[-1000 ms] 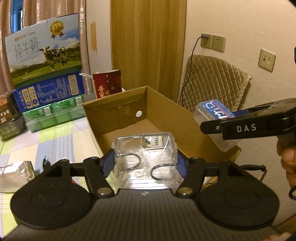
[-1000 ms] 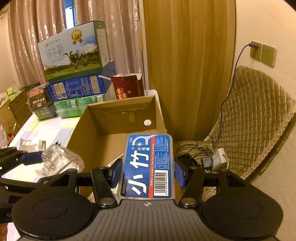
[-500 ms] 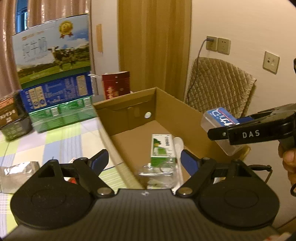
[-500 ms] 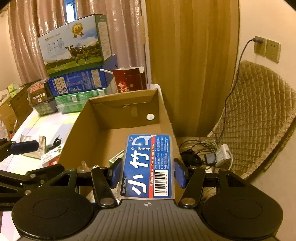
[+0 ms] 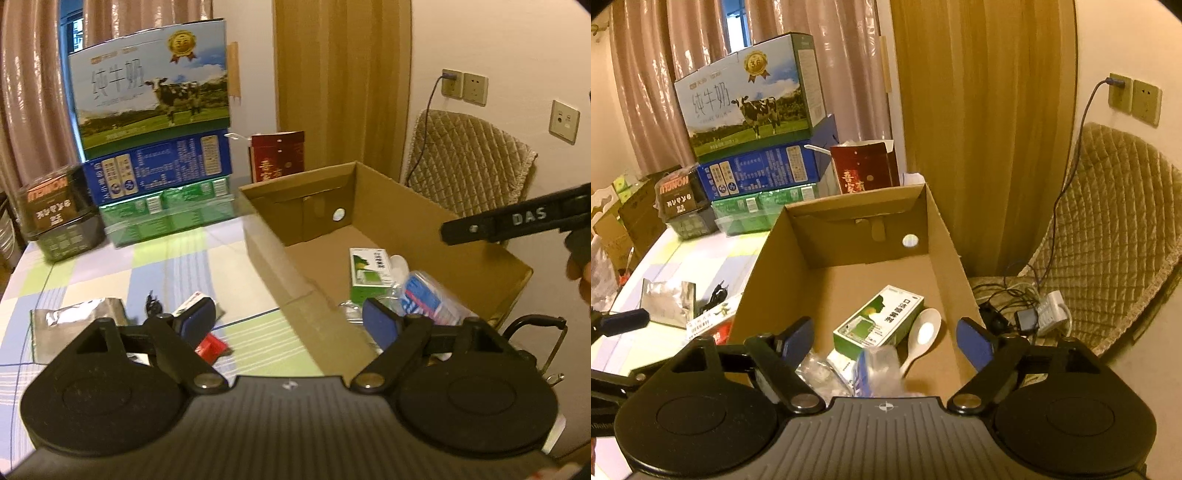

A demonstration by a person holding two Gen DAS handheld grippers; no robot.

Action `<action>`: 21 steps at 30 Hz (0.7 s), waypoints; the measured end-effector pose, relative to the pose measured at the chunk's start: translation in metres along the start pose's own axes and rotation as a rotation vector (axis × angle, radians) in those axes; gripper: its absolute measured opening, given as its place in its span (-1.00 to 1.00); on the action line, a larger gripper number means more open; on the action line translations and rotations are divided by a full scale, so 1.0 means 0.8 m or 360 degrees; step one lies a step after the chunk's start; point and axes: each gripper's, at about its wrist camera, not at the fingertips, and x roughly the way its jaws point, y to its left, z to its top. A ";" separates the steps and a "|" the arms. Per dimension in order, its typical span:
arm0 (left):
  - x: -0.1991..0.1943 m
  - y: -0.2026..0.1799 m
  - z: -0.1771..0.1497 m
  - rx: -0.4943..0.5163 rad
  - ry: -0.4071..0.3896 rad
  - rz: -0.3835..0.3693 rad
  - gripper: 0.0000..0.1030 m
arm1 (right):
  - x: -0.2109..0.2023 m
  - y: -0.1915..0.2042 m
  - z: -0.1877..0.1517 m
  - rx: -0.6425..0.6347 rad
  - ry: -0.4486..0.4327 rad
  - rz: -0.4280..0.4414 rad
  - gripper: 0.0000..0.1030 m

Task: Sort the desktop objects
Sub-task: 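Release the plastic tray from the left gripper while the right gripper drops the floss box, then move both tools back over the table toward the cream box and red candy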

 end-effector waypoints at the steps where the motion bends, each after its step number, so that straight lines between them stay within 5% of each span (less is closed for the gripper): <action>1: -0.003 0.004 -0.003 -0.0012 -0.0002 0.0007 0.67 | -0.002 0.000 -0.001 0.0000 0.0004 -0.0005 0.58; 21: -0.090 0.082 -0.050 -0.0055 -0.0015 0.0231 0.98 | -0.052 0.083 -0.019 -0.0105 -0.0002 0.0099 0.72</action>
